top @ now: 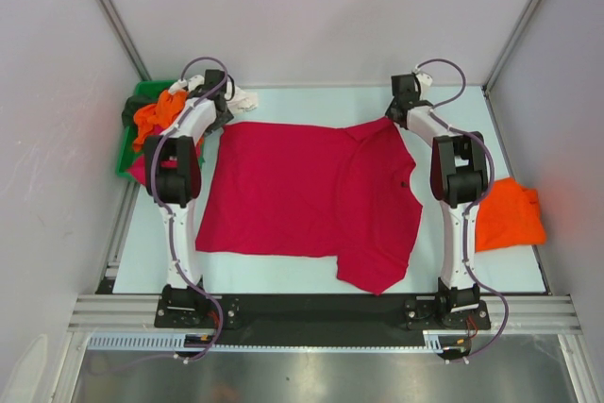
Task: Fold and stack the t-shirts
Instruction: Flatten out the tshirt
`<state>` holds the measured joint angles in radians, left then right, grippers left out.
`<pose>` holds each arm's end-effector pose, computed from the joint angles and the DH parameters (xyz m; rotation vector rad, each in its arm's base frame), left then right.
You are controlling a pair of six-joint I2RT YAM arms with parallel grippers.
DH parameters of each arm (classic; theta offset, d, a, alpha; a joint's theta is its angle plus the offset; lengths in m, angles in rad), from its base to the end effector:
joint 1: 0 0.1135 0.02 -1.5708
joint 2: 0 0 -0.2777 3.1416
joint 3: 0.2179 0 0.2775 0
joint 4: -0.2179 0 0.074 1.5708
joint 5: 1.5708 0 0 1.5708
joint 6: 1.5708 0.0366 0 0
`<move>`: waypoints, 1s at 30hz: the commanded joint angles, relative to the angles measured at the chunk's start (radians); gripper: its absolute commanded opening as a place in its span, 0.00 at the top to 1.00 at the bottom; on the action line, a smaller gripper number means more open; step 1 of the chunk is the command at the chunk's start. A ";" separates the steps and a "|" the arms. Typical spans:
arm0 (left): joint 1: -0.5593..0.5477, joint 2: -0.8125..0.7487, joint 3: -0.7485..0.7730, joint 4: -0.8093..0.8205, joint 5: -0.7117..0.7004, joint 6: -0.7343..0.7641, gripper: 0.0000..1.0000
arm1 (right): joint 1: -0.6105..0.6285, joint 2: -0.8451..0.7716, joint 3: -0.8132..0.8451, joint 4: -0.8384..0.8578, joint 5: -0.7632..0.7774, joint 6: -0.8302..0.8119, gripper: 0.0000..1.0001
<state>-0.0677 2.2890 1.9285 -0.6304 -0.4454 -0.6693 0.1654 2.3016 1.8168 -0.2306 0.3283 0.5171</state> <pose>0.5359 -0.0205 0.1936 -0.8792 2.2787 0.2529 0.5494 0.0797 0.1758 0.5570 2.1703 -0.0079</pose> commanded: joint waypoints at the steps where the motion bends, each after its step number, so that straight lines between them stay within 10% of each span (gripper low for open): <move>1: 0.011 -0.022 0.004 0.004 0.002 0.019 0.39 | -0.012 -0.036 0.056 0.031 -0.001 -0.012 1.00; 6: 0.008 -0.095 -0.058 0.037 0.034 0.010 0.39 | -0.006 -0.015 0.111 0.042 -0.054 -0.023 0.99; 12: -0.040 -0.235 -0.166 0.086 0.028 0.013 0.38 | 0.022 -0.013 0.173 0.050 -0.083 -0.043 0.40; 17: -0.093 -0.315 -0.226 0.116 0.034 0.013 0.38 | 0.057 -0.053 0.194 0.034 -0.075 -0.064 0.14; 22: -0.170 -0.365 -0.351 0.165 0.065 -0.003 0.41 | 0.091 -0.103 0.115 0.008 -0.081 -0.071 0.17; 30: -0.274 -0.401 -0.562 0.256 0.125 -0.026 0.44 | 0.144 -0.202 -0.109 0.080 -0.055 -0.075 0.48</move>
<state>-0.3115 1.9320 1.4452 -0.4397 -0.3626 -0.6739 0.2935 2.1845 1.7512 -0.2020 0.2562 0.4507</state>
